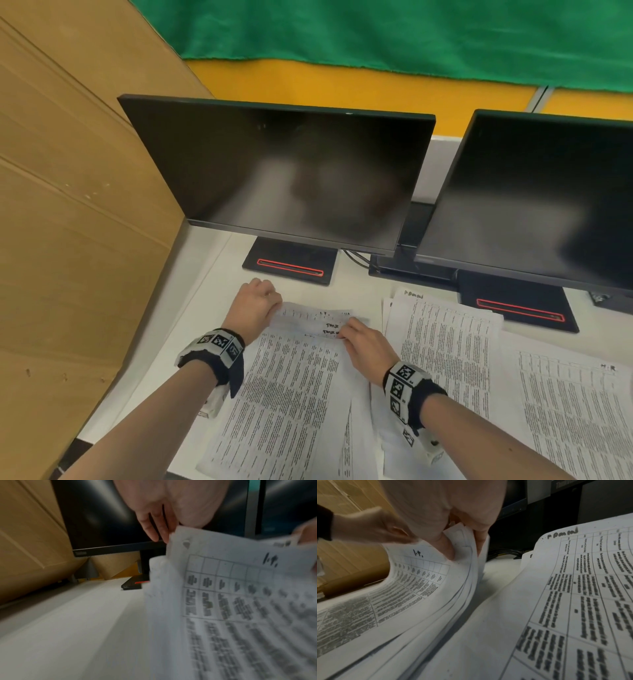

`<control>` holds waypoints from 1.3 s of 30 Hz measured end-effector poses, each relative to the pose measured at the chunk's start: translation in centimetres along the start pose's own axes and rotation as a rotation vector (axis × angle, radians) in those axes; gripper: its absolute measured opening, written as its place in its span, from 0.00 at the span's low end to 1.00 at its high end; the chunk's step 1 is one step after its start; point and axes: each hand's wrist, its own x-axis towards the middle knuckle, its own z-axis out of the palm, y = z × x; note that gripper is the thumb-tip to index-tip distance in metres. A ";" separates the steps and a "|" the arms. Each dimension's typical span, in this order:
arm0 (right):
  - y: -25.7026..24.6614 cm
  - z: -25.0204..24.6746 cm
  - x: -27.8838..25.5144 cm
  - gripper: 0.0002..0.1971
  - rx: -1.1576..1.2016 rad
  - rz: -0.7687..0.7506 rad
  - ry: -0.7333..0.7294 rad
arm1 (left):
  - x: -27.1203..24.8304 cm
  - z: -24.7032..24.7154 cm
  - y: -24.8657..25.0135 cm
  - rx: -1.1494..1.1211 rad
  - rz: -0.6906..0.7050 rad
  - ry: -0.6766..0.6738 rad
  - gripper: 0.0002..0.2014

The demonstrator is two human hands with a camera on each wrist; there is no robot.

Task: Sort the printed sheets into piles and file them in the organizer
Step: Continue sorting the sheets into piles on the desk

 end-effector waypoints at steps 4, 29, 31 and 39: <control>0.0 -0.2 -0.1 0.11 0.055 0.007 0.008 | -0.2 -3.2 2.2 -0.378 -0.220 0.145 0.08; 3.0 -0.1 1.5 0.05 0.565 0.517 -0.190 | 0.0 -0.7 -3.1 -0.585 -0.424 -0.129 0.05; 3.2 -0.1 1.5 0.06 0.604 0.530 -0.197 | -1.1 1.0 -1.7 -0.611 -0.409 -0.165 0.11; 1.3 -1.3 1.2 0.14 0.615 0.467 -0.203 | -1.2 4.6 0.8 -0.486 -0.562 -0.155 0.06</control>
